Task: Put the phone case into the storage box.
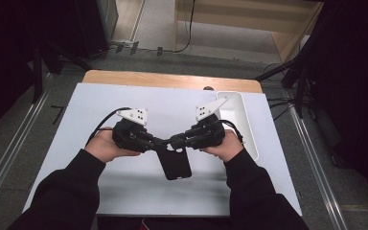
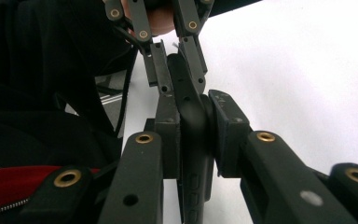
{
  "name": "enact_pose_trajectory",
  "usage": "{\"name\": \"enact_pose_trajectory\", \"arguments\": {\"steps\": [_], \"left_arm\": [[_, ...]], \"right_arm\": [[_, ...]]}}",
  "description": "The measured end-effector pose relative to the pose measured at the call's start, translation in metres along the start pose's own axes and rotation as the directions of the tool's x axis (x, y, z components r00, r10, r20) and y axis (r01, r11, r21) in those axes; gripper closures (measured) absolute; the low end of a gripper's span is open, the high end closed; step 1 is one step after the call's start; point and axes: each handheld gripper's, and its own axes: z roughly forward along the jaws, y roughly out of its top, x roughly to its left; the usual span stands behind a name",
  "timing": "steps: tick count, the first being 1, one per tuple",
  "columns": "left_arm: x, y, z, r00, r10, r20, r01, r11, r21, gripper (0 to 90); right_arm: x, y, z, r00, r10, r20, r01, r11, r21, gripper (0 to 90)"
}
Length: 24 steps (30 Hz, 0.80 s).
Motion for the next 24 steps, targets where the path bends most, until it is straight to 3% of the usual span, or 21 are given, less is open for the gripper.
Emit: {"name": "enact_pose_trajectory", "arguments": {"steps": [10,15,21,24], "left_arm": [[-0.003,0.004,-0.004,0.9984,-0.04,-0.041,0.04,0.999,0.02,79.4],[-0.003,0.007,-0.01,0.9943,-0.095,-0.049,0.096,0.995,0.028,79.4],[-0.001,0.008,-0.016,0.9851,-0.144,-0.094,0.147,0.9887,0.029,79.4],[0.0,0.008,-0.019,0.9801,-0.162,-0.115,0.166,0.9857,0.028,79.3]], "right_arm": [[0.004,0.002,-0.005,0.9976,0.0,0.069,0.002,0.999,-0.033,50.8],[0.005,0.003,-0.008,0.994,0.039,0.103,-0.033,0.998,-0.061,41.1],[0.005,0.003,-0.009,0.9859,0.057,0.157,-0.047,0.996,-0.07,25.4],[0.006,0.002,-0.008,0.9778,0.071,0.197,-0.058,0.996,-0.07,17.9]]}}
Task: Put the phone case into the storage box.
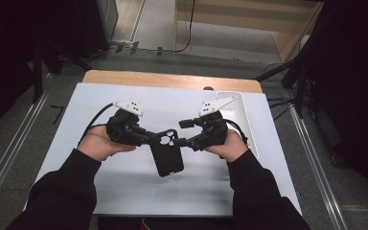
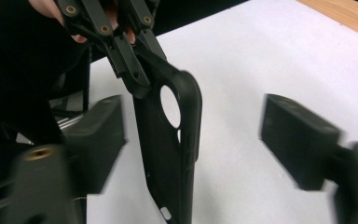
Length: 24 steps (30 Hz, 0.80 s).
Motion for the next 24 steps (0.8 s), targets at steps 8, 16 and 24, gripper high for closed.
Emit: {"name": "enact_pose_trajectory", "arguments": {"steps": [8,16,24], "left_arm": [[0.002,0.0,-0.005,0.9992,-0.028,-0.028,0.028,0.9996,-0.01,79.3],[0.004,0.001,-0.01,0.9959,-0.064,-0.064,0.063,0.9979,-0.014,79.2],[0.006,0.001,-0.013,0.9882,-0.117,-0.099,0.115,0.993,-0.026,79.1]], "right_arm": [[-0.002,-0.004,0.003,0.9991,0.027,0.031,-0.027,1.0,-0.017,0.0],[0.001,-0.007,0.01,0.9957,0.05,0.078,-0.05,0.999,-0.008,0.0],[0.004,-0.009,0.016,0.9898,0.078,0.119,-0.077,0.997,-0.019,0.0]]}}
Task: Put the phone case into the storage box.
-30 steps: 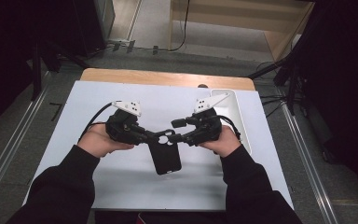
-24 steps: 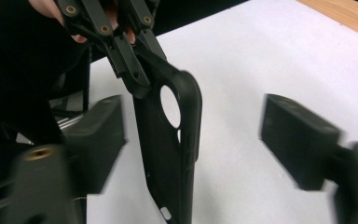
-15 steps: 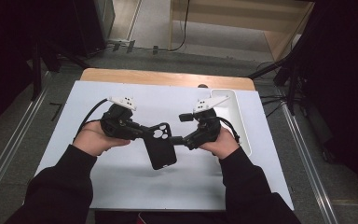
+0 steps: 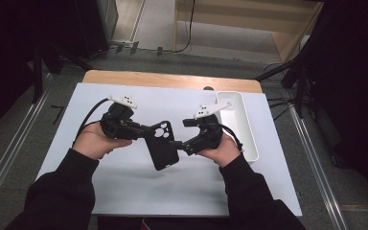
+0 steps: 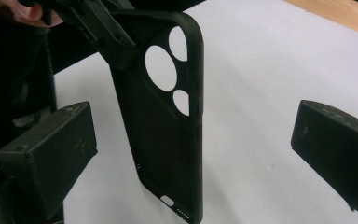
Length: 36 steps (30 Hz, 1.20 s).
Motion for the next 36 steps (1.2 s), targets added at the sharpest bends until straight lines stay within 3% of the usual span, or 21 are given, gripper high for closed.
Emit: {"name": "enact_pose_trajectory", "arguments": {"steps": [2,7,22,31,36], "left_arm": [[0.001,0.0,-0.001,0.9997,-0.017,-0.017,0.017,0.9998,-0.001,79.1],[0.002,0.001,-0.003,0.9958,-0.068,-0.062,0.068,0.9977,0.001,79.1],[0.002,0.003,-0.003,0.9847,-0.121,-0.125,0.123,0.9924,0.007,79.1],[0.0,0.004,0.001,0.9709,-0.173,-0.166,0.176,0.9843,0.007,79.1],[-0.001,0.005,0.002,0.9663,-0.175,-0.189,0.18,0.9836,0.01,79.1]], "right_arm": [[0.001,-0.001,0.001,0.9996,0.001,0.029,-0.001,1.0,-0.008,0.0],[0.004,-0.004,0.006,0.9993,0.009,0.036,-0.009,1.0,-0.01,0.0],[0.013,-0.01,0.021,0.9931,0.062,0.1,-0.058,0.997,-0.041,0.0],[0.017,-0.011,0.026,0.9875,0.078,0.137,-0.07,0.996,-0.058,0.0],[0.019,-0.011,0.029,0.9836,0.08,0.162,-0.069,0.995,-0.072,0.0]]}}
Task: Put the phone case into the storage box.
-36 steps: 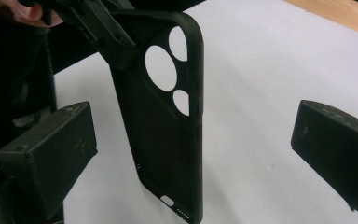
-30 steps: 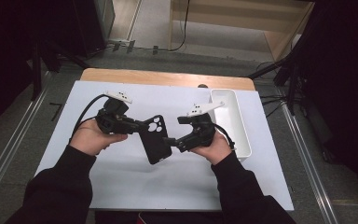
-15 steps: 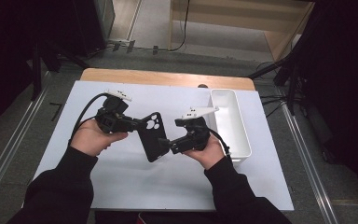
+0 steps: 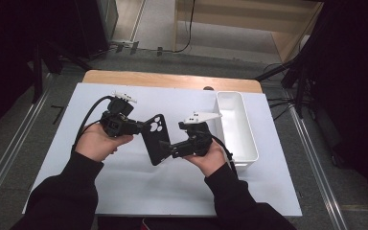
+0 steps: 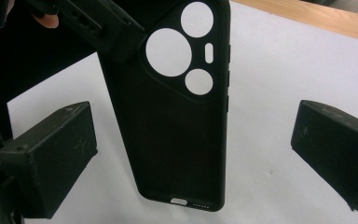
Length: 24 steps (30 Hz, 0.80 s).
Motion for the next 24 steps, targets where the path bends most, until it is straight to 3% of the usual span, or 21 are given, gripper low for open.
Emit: {"name": "enact_pose_trajectory", "arguments": {"steps": [10,15,24], "left_arm": [[-0.006,0.001,0.001,0.9997,-0.018,-0.014,0.018,0.9998,0.001,79.1],[-0.006,0.002,0.003,0.9979,-0.064,-0.011,0.064,0.9979,0.011,79.1],[-0.011,0.003,0.004,0.9973,-0.067,-0.031,0.067,0.9977,0.012,79.0]], "right_arm": [[0.008,-0.002,0.003,0.9995,0.017,0.027,-0.017,1.0,-0.016,0.0],[0.013,-0.003,0.007,0.9987,0.013,0.05,-0.012,1.0,-0.018,0.0],[0.019,-0.004,0.014,0.9962,0.019,0.085,-0.016,0.999,-0.035,0.0]]}}
